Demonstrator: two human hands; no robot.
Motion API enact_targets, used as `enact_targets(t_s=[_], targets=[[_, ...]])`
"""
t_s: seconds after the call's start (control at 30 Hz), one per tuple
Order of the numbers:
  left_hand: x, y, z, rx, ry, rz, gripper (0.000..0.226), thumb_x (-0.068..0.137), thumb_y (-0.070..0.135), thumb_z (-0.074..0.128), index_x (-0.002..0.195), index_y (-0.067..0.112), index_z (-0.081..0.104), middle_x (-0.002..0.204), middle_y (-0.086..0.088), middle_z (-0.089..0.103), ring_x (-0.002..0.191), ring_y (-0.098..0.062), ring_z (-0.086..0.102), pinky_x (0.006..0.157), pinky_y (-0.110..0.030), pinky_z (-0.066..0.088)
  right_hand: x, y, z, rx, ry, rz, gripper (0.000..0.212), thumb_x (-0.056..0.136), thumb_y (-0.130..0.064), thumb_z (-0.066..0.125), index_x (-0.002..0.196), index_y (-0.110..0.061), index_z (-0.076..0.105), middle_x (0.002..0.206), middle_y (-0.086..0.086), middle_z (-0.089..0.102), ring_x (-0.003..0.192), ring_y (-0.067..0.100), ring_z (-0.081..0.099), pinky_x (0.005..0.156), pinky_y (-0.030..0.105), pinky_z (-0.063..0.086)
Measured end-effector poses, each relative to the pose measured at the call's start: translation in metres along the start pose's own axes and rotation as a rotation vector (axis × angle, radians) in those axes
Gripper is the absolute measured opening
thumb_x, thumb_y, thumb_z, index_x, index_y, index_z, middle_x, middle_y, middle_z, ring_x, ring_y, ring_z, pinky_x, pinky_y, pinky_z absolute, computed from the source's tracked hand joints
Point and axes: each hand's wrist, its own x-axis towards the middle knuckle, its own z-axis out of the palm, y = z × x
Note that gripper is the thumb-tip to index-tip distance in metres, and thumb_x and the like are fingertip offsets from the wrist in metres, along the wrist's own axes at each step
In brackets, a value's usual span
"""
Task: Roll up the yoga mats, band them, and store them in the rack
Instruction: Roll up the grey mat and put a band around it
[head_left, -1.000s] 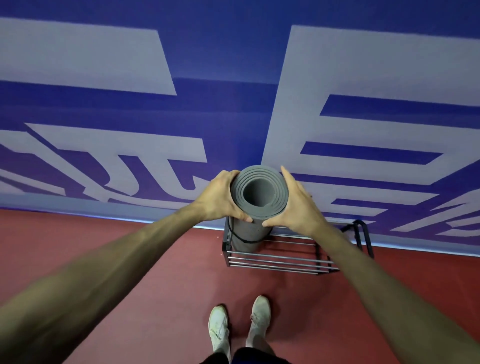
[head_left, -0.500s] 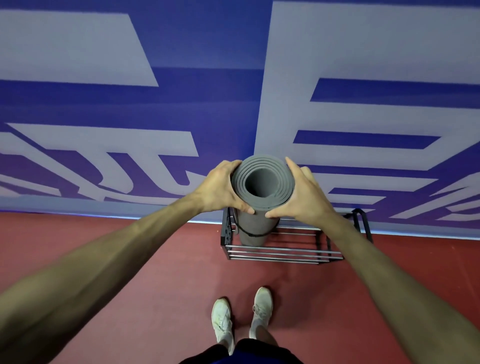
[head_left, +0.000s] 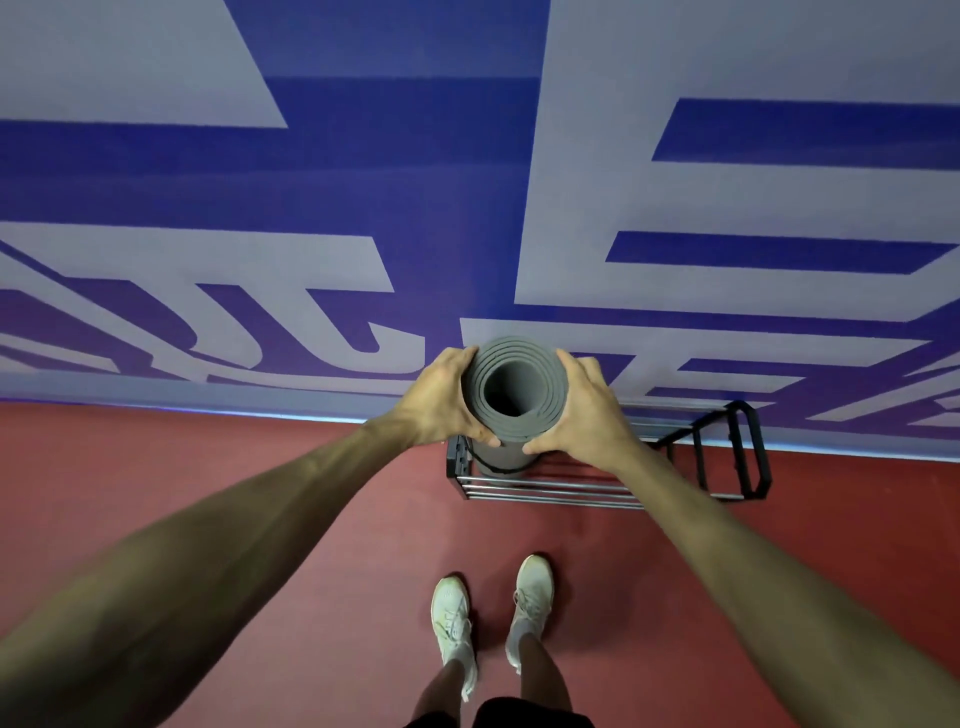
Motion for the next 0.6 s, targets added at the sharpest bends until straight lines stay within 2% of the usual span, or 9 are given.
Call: enact_targets(t_s=[0.1, 0.23, 0.33, 0.43, 0.6], targets=[[0.005, -0.016, 0.010, -0.011, 0.005, -0.008, 0.118, 0.041, 0.028, 0.097, 0.142, 0.015, 0.037, 0.127, -0.001, 0.046, 0.117, -0.012, 0.046, 0.099, -0.020, 0.036, 0.011, 0.015, 0.021, 0.045, 0.012, 0.017, 0.123, 0.041, -0.023, 0.097, 0.144, -0.021, 0.029, 0.136, -0.002, 0.034, 0.117, 0.011, 0.044, 0.091, 0.021, 0.036], [0.014, -0.040, 0.030, -0.038, -0.005, -0.034, 0.119, 0.042, 0.024, 0.097, 0.143, 0.010, 0.035, 0.128, -0.004, 0.045, 0.114, -0.008, 0.042, 0.090, -0.002, 0.024, 0.026, 0.039, 0.052, 0.047, -0.028, 0.049, 0.129, 0.039, -0.021, 0.098, 0.146, -0.015, 0.025, 0.140, 0.001, 0.029, 0.127, 0.017, 0.041, 0.100, 0.025, 0.038], [0.028, -0.056, 0.040, -0.045, -0.016, -0.039, 0.122, 0.043, 0.022, 0.097, 0.145, 0.007, 0.031, 0.126, 0.000, 0.041, 0.113, -0.005, 0.037, 0.087, 0.007, 0.017, 0.037, 0.053, 0.065, 0.052, -0.038, 0.078, 0.140, 0.043, -0.024, 0.098, 0.152, -0.011, 0.012, 0.146, 0.002, 0.021, 0.134, 0.017, 0.033, 0.107, 0.028, 0.033], [0.035, -0.069, 0.055, -0.015, -0.049, -0.026, 0.123, 0.040, 0.021, 0.097, 0.144, 0.006, 0.033, 0.127, -0.004, 0.042, 0.115, -0.009, 0.038, 0.091, 0.003, 0.018, 0.040, 0.067, 0.076, 0.017, -0.076, 0.085, 0.136, 0.042, -0.025, 0.097, 0.150, -0.013, 0.016, 0.142, 0.001, 0.023, 0.130, 0.017, 0.038, 0.105, 0.026, 0.034], [0.040, -0.092, 0.083, -0.032, -0.053, -0.100, 0.121, 0.039, 0.008, 0.096, 0.143, 0.005, 0.034, 0.124, 0.000, 0.039, 0.111, -0.006, 0.038, 0.082, 0.012, 0.020, 0.040, 0.092, 0.100, 0.037, -0.086, 0.082, 0.131, 0.038, -0.023, 0.097, 0.147, -0.021, 0.024, 0.133, -0.003, 0.028, 0.121, 0.017, 0.046, 0.104, 0.034, 0.042]])
